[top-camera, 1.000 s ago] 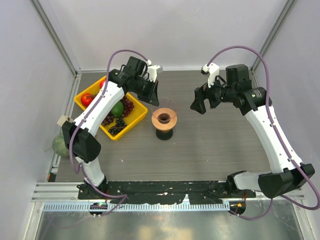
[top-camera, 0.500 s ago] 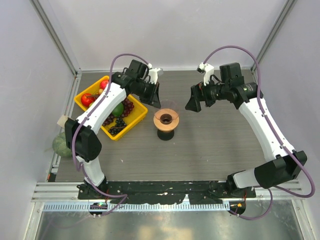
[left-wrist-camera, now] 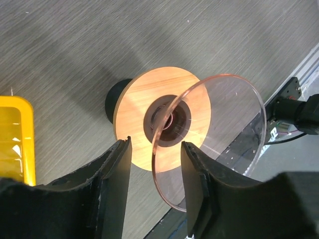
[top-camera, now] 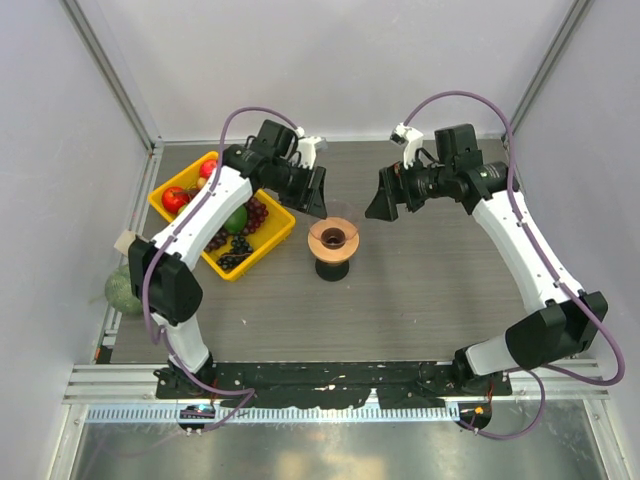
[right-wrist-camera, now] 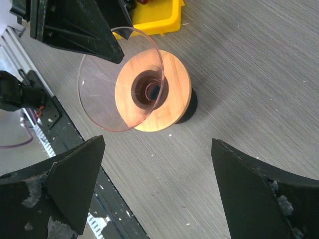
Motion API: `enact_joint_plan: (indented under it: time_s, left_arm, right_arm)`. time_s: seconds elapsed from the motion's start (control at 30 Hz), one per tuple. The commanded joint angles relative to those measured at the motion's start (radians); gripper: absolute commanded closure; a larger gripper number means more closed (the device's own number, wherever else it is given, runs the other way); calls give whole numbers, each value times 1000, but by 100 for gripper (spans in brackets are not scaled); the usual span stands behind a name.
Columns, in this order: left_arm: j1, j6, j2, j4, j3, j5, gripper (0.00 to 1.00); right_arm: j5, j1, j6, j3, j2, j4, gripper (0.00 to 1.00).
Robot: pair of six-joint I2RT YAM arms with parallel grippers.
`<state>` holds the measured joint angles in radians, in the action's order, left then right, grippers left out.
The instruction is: Place the coffee filter in the dripper
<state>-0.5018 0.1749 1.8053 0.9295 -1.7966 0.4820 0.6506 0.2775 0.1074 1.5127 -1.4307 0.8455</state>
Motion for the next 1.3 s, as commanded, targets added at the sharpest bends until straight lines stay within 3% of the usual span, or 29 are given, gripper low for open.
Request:
enact_joint_plan:
  time_s: [0.0,0.07,0.13,0.3,0.67,1.27]
  left_arm:
    - [9,-9,-104,-17,6,12,45]
    - [16,-2,-135,-27,23,-5,39]
    - [23,0,-149,-21,29,-2,39]
    - [40,6,-172,-12,75,12,47]
    - [40,25,-153,-35,95,35,51]
    - [40,51,-132,-41,112,64,64]
  right_arm:
    - [61,-3,-72,6,-5,-81,7]
    - [84,-3,-104,-9,-11,-111,10]
    - [96,-3,-141,-22,-20,-125,12]
    - [119,-3,-167,-42,-53,-131,19]
    - [118,22,-150,-22,-115,-129,38]
    - [49,69,-172,21,-165,-123,59]
